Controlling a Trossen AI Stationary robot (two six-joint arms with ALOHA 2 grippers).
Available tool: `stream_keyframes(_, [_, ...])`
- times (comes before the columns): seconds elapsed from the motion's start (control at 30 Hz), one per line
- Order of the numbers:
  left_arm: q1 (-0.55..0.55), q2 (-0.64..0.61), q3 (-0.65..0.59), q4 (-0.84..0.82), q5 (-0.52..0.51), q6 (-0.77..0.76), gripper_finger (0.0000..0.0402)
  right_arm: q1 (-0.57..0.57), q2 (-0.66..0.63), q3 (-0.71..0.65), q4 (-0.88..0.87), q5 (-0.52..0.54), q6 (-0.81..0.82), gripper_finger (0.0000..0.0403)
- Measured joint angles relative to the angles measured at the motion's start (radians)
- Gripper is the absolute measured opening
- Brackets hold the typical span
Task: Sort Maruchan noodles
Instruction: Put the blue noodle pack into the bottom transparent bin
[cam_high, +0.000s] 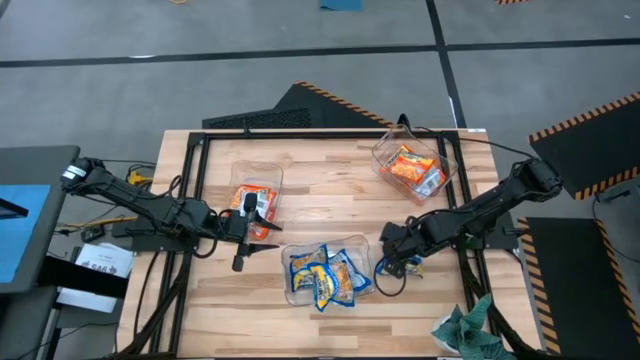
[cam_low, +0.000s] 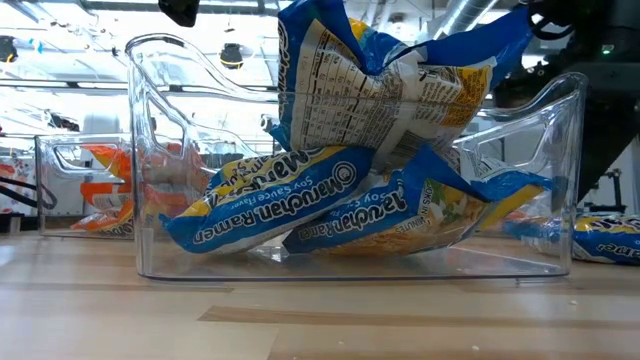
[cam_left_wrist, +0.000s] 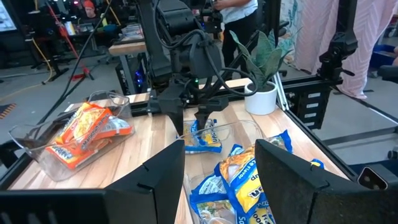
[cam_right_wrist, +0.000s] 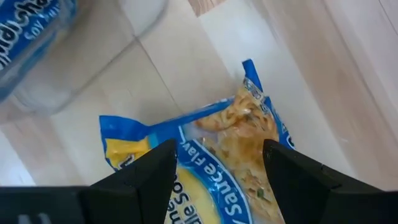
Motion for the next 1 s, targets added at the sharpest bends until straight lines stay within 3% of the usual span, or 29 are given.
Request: stream_keyframes(1.0, [0.000, 0.000, 0.000, -0.001, -0.029, 0.013, 0.0185, 0.000, 0.000, 0.000, -0.036, 0.018, -0.016, 0.0260])
